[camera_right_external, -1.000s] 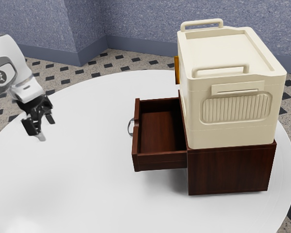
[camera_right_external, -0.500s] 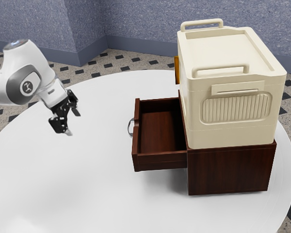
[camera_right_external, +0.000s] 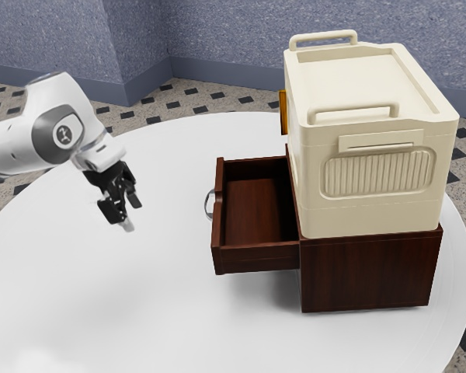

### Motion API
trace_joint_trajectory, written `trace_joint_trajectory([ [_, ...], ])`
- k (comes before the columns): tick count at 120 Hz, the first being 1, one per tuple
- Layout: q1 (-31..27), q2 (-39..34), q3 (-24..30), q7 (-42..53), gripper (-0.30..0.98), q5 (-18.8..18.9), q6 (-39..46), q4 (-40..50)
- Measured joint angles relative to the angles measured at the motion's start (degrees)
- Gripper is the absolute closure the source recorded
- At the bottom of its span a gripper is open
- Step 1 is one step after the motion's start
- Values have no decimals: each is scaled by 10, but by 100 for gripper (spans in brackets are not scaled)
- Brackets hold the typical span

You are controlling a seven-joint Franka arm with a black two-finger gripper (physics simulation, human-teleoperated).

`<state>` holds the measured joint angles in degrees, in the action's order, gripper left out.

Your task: Push the drawer handle with one arm to close the drawer

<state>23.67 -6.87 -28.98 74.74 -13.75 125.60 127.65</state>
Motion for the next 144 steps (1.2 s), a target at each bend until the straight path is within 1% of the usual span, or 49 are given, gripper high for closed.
trace_joint_trajectory([
  [12,4,15,1,-2,42,-13,3,-13],
  [20,8,21,2,-4,54,-22,5,-18],
  [30,20,37,2,-6,63,-32,10,-31],
  [42,40,61,2,-7,70,-46,14,-54],
  [57,64,92,2,-9,74,-65,16,-80],
  [75,81,110,0,-11,77,-82,17,-96],
  [94,66,107,-5,-12,78,-89,16,-80],
  [115,50,147,-6,-13,78,-91,17,-115],
  [144,57,177,-5,-14,78,-101,17,-147],
])
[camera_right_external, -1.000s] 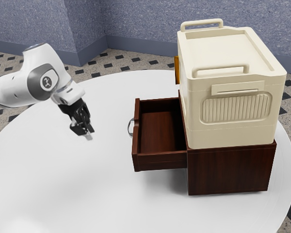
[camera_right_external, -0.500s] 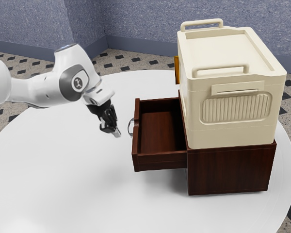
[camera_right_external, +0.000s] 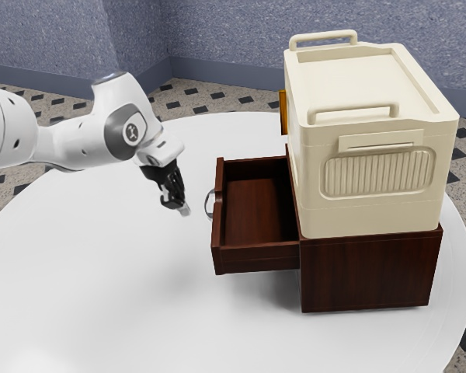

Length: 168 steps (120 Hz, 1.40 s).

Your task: Push the drawer handle with one arm to close the drawer

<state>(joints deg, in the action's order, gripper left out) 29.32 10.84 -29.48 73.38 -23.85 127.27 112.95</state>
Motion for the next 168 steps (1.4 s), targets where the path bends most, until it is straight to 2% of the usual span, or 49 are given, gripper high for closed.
trace_joint_trajectory([
  [38,12,40,1,17,79,-1,1,-39],
  [168,21,98,21,30,78,-20,-1,-118],
])
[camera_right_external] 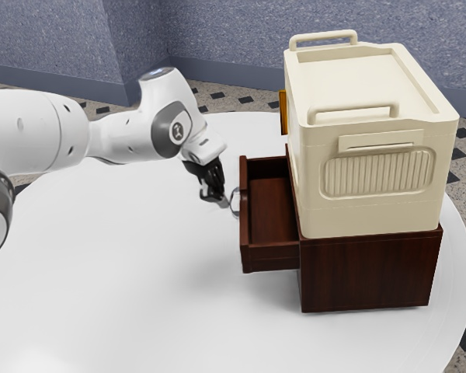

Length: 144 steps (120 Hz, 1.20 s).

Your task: Push the drawer handle with one arm to close the drawer

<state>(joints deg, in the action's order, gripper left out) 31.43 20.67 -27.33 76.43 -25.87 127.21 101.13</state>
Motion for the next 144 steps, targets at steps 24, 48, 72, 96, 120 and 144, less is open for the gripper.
trace_joint_trajectory([
  [24,-1,13,12,0,78,-1,-2,-18],
  [48,-2,28,20,-1,79,-7,-4,-39],
  [72,-3,47,33,-4,78,-10,-11,-71],
  [96,-5,65,42,-10,79,-11,-21,-101],
  [120,-5,85,54,-16,79,-11,-27,-130],
  [144,-9,107,66,-24,74,-11,-36,-170],
])
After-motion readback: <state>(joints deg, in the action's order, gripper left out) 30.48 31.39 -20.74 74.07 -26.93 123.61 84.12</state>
